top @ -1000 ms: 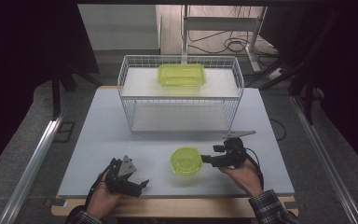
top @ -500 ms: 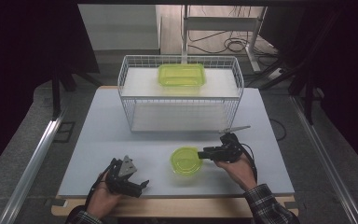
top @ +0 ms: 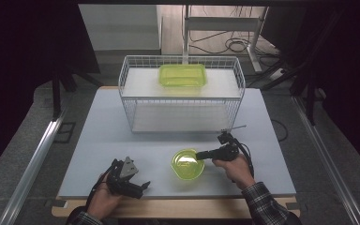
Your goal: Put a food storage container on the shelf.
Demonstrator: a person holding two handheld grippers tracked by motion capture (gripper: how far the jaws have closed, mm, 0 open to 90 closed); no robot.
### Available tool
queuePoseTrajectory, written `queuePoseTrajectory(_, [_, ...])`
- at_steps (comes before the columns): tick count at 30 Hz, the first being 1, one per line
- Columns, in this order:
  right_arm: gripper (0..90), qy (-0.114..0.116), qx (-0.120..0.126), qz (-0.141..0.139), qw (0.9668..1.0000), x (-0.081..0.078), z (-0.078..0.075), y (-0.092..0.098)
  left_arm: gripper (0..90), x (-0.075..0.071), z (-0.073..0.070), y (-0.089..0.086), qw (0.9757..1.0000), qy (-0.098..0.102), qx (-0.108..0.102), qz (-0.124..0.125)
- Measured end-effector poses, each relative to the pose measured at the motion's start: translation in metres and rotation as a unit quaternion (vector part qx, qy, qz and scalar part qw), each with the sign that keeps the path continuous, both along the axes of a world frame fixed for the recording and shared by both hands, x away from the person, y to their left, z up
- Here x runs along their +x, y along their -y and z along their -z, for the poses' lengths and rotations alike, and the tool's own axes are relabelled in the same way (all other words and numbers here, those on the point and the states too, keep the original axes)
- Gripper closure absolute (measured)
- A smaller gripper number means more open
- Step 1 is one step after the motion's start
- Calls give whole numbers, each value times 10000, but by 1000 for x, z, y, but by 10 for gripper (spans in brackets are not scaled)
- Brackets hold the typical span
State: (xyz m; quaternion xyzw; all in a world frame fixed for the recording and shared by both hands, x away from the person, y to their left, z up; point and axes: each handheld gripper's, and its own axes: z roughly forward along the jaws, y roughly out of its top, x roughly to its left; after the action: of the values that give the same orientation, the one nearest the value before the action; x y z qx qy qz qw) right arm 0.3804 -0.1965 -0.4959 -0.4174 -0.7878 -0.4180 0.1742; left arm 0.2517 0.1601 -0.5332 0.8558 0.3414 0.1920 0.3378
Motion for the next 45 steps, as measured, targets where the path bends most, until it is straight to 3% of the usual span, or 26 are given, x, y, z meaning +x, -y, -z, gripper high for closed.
queuePoseTrajectory(4, [809, -163, 147, -45, 9997, 0, -1, 0, 30, 0, 0, 0, 10000, 4, 4, 5])
queuePoseTrajectory(8, [811, -86, 91, -13, 9999, -1, -5, -1, 30, 0, 0, 0, 10000, 7, 10, 8])
queuePoseTrajectory(26, [813, 83, 500, 190, 9985, 1, -31, 9, 30, 0, 0, 0, 10000, 18, -1, 4])
queuePoseTrajectory(45, [814, 262, 922, 333, 9948, 9, -68, 12, 30, 1, -1, -1, 10000, 9, -47, -45])
